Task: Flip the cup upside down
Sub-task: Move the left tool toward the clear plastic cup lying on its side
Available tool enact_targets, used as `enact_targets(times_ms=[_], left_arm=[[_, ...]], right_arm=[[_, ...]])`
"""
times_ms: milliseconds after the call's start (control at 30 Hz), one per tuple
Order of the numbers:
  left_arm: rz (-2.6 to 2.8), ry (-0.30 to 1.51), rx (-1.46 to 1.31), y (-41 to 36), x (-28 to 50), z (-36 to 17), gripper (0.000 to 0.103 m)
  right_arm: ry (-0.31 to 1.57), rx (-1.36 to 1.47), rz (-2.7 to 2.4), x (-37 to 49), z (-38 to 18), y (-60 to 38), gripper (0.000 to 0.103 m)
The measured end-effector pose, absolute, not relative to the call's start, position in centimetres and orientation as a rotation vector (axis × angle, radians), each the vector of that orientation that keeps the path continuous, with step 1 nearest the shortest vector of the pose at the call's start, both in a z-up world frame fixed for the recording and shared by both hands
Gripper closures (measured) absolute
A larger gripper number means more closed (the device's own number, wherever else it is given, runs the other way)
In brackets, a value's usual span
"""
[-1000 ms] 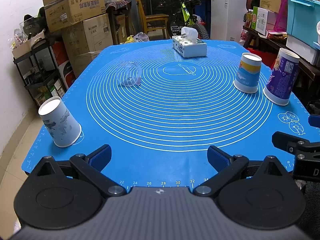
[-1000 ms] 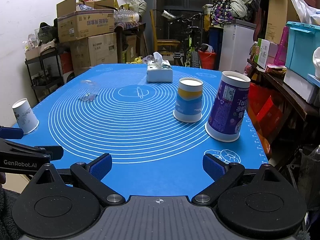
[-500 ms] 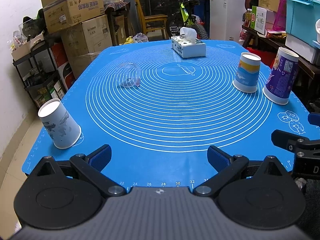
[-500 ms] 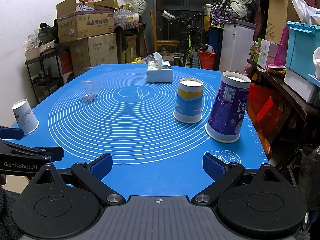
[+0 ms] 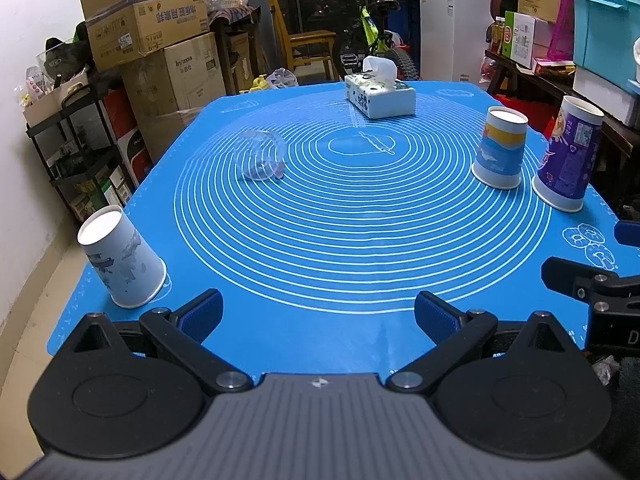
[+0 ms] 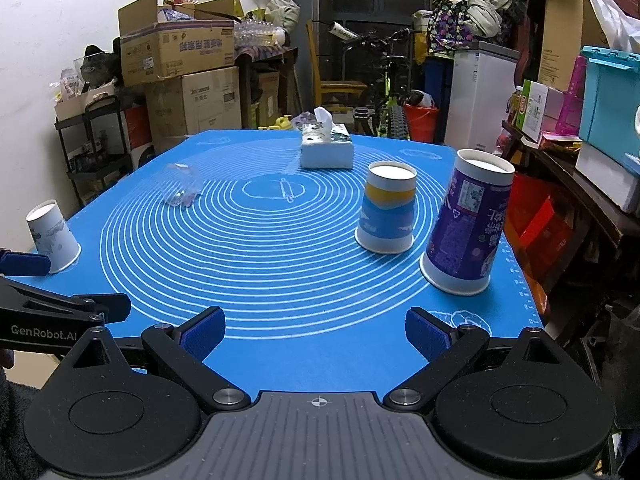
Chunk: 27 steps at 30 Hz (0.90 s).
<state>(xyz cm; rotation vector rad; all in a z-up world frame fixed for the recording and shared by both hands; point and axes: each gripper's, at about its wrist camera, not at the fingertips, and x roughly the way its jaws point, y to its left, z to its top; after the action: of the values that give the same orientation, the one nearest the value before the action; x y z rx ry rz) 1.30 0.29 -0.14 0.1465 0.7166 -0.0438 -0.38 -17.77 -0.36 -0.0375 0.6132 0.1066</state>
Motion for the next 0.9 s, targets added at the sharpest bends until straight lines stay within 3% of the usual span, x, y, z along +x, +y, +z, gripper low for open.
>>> enact_targets(times_ms=[400, 900], left_arm=[[-0.024, 0.618, 0.172, 0.8, 6.9, 0.3, 0.002], [0.122, 0.548, 0.256, 4.1, 18.8, -4.1, 0.002]], right_arm=[[0.571, -0.038, 0.113, 6.8, 0.3, -17.0, 0.008], [0.569, -0.016, 0.112, 18.5, -1.9, -14.3, 0.009]])
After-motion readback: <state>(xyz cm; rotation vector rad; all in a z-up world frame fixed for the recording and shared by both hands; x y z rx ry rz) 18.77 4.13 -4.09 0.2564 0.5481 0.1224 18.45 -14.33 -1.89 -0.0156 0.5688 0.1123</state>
